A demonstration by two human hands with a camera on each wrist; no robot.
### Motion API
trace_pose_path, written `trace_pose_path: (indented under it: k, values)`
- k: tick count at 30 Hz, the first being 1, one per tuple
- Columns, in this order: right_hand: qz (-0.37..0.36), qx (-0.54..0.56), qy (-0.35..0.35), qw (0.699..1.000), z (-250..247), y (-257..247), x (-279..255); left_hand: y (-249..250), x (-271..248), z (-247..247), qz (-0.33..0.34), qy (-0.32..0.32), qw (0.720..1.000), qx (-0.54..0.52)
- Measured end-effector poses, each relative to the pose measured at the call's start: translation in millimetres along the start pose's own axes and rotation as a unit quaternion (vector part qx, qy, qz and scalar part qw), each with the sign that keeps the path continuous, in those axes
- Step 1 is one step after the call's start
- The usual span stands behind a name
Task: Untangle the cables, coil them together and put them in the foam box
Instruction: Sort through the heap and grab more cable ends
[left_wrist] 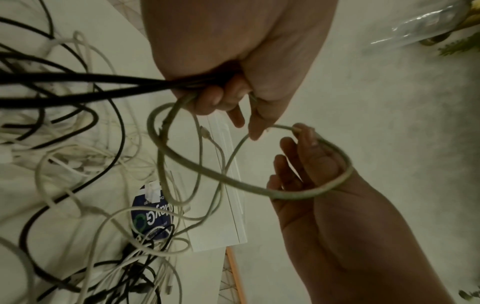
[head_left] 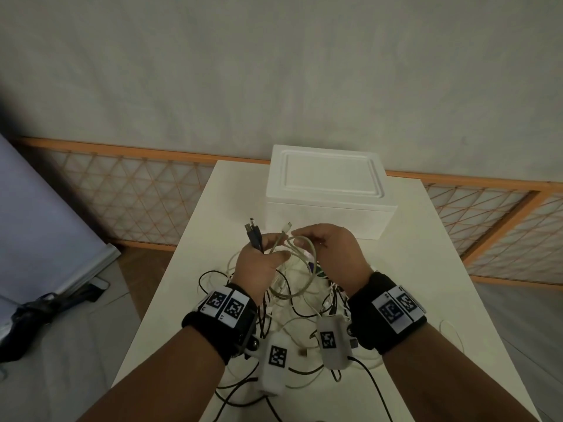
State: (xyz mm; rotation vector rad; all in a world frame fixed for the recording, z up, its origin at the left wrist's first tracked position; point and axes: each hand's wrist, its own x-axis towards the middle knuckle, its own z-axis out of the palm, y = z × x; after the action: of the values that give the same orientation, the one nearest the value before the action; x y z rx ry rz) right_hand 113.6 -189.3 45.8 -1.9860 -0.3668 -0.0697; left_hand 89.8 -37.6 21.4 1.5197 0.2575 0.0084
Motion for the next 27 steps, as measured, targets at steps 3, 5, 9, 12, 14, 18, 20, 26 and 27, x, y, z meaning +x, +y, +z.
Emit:
trace_pose_path:
  k: [3,5,9,12,14,18,20,26,27]
  values:
    - [0.001,0.008,-0.029,1.0,3.8,-0.3,-1.0,0.9,-3.1,2.3,0.002,-0.002,1.0,-0.004]
    - [0.02,0.015,-0.013,1.0,6.0,3.7,-1.5,2.5,-4.6,4.4,0.008,0.004,1.0,-0.013]
    - [0.057,-0.13,-0.07,0.987,6.2,22.1,-2.7,8.4,-2.8,2.0,0.007,0.02,0.998,-0.057]
    - [0.05,-0.213,-0.111,0.969,3.8,33.5,-8.5,13.2,-0.8,-1.3,-0.003,0.033,0.993,-0.114]
    - [0.057,-0.267,-0.118,0.955,1.1,44.5,-11.5,20.4,-0.5,-3.6,-0.002,0.045,0.985,-0.164]
    - [0.14,-0.27,-0.124,0.945,-8.3,66.0,-17.0,35.1,2.8,-10.7,0.049,0.019,0.974,-0.22]
    - [0.156,-0.251,-0.101,0.95,-13.0,65.5,-16.6,34.6,3.7,-12.0,0.047,-0.014,0.977,-0.205]
    - [0.097,-0.108,-0.038,0.989,-24.1,24.9,-1.9,10.8,3.8,1.6,-0.014,-0.073,0.988,-0.132]
    - [0.072,-0.116,-0.037,0.99,-25.3,19.4,0.1,10.1,2.9,4.8,-0.018,-0.086,0.988,-0.128]
